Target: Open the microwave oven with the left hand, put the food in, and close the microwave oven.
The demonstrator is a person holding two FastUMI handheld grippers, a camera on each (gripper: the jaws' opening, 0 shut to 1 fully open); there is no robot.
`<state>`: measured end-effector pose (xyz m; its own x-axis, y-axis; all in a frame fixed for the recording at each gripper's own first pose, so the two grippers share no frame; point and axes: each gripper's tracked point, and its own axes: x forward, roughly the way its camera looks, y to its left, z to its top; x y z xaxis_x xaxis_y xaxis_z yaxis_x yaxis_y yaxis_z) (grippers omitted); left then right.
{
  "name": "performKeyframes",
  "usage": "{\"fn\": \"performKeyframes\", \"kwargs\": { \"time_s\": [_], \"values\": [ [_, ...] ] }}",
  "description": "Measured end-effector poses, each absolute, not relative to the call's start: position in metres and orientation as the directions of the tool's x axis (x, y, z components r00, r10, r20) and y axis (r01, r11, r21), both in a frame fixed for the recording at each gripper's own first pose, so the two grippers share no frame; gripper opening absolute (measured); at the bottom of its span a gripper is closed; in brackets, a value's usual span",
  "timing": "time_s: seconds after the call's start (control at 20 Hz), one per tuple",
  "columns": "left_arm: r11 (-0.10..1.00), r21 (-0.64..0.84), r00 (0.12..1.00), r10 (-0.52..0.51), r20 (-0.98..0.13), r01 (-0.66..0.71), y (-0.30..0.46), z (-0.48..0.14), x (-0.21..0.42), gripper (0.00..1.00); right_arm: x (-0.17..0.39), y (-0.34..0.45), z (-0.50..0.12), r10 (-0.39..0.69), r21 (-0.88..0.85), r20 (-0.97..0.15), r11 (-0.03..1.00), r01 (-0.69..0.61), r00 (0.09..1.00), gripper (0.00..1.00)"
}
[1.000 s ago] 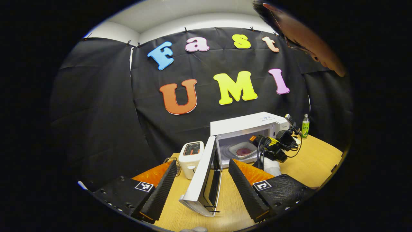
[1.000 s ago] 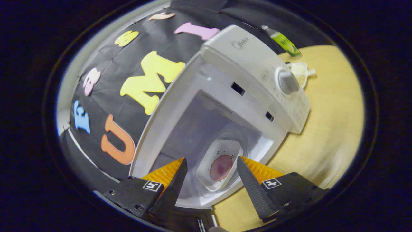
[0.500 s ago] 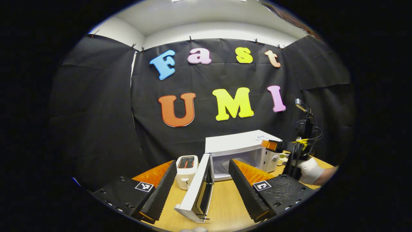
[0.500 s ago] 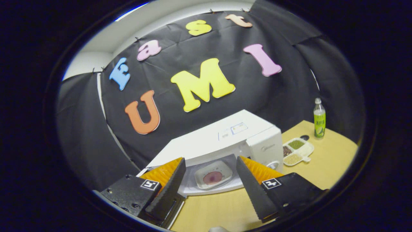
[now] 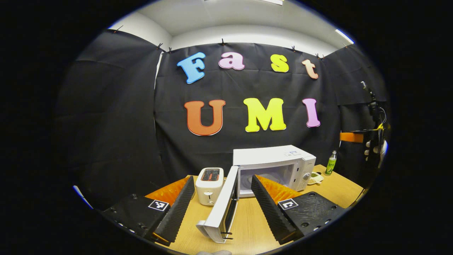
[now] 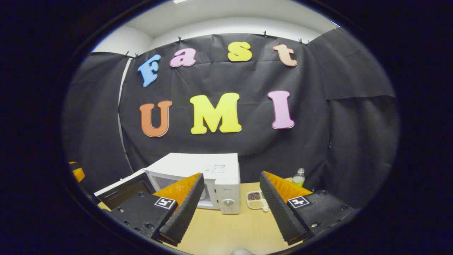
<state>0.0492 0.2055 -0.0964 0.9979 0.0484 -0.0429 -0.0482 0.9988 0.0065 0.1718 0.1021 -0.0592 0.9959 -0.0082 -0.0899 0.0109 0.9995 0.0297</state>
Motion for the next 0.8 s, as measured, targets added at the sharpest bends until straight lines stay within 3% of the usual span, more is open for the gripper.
{"fn": "performKeyframes", "kwargs": {
  "time_s": [0.1,0.15,0.25,0.3,0.35,0.4,0.45,0.5,0.55,0.6,0.65,0.8],
  "values": [
    [0.998,-0.011,0.997,0.067,-0.031,-0.067,0.217,-0.097,0.052,0.96,0.154,0.079,-0.051,-0.040,-0.014,-0.097,0.999,0.039,0.994,0.91],
    [0.997,-0.022,0.997,0.071,-0.027,-0.072,0.221,-0.097,0.051,0.96,0.144,0.071,-0.046,-0.054,-0.036,-0.094,0.998,0.051,0.994,1.00],
    [0.996,-0.042,0.997,0.079,-0.027,-0.080,0.229,-0.098,0.053,0.96,0.126,0.064,-0.039,-0.076,-0.074,-0.078,0.995,0.071,0.994,1.00],
    [0.995,-0.051,0.996,0.085,-0.030,-0.087,0.233,-0.099,0.054,0.96,0.118,0.062,-0.039,-0.081,-0.079,-0.080,0.994,0.074,0.994,0.92],
    [0.994,-0.059,0.995,0.092,-0.032,-0.093,0.237,-0.098,0.055,0.96,0.112,0.062,-0.041,-0.081,-0.072,-0.089,0.995,0.075,0.993,1.00],
    [0.993,-0.065,0.995,0.100,-0.027,-0.101,0.241,-0.097,0.055,0.96,0.107,0.061,-0.044,-0.085,-0.055,-0.097,0.995,0.080,0.992,0.92],
    [0.991,-0.068,0.993,0.114,-0.027,-0.116,0.246,-0.096,0.055,0.96,0.104,0.060,-0.046,-0.083,-0.034,-0.106,0.996,0.080,0.991,1.00],
    [0.990,-0.072,0.992,0.122,-0.030,-0.124,0.249,-0.097,0.055,0.94,0.102,0.061,-0.051,-0.079,-0.017,-0.120,0.997,0.077,0.990,0.92],
    [0.989,-0.078,0.992,0.124,-0.034,-0.126,0.249,-0.098,0.053,0.92,0.101,0.061,-0.055,-0.075,-0.007,-0.136,0.997,0.075,0.988,0.92],
    [0.989,-0.081,0.992,0.123,-0.035,-0.125,0.249,-0.098,0.052,0.83,0.101,0.061,-0.058,-0.070,0.000,-0.147,0.997,0.071,0.987,1.00],
    [0.990,-0.076,0.992,0.119,-0.042,-0.122,0.249,-0.101,0.050,0.78,0.101,0.060,-0.058,-0.067,0.004,-0.155,0.998,0.068,0.986,0.92],
    [0.996,-0.062,0.997,0.065,-0.040,-0.068,0.238,-0.103,0.047,0.64,0.101,0.057,-0.052,-0.060,0.002,-0.147,0.998,0.061,0.987,0.92]
  ]
}}
